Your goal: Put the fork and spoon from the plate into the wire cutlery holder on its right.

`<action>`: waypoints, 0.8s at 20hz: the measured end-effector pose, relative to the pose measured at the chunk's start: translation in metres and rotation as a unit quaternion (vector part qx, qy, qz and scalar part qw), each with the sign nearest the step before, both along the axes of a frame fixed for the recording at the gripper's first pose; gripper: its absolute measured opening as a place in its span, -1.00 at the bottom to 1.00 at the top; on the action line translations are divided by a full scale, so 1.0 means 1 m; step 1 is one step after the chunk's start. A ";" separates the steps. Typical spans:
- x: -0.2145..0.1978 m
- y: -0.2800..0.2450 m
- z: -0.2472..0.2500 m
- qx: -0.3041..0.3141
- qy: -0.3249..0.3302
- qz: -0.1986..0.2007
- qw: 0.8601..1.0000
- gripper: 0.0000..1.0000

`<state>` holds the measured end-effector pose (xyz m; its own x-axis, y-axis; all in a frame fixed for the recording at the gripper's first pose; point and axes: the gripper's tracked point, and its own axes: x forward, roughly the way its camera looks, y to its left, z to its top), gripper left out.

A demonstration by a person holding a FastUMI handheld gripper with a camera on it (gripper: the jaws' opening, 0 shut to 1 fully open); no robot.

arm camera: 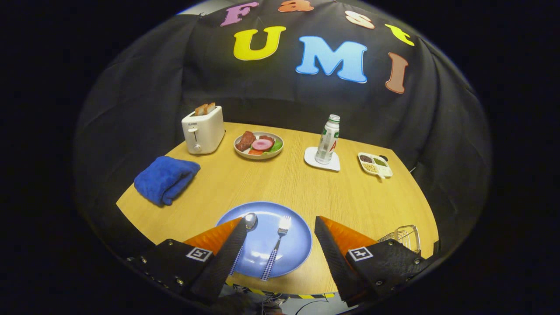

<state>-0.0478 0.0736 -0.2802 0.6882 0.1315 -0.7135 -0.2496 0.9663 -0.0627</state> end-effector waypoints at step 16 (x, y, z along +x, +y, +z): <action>-0.046 -0.009 -0.106 -0.060 0.218 0.022 0.974 0.31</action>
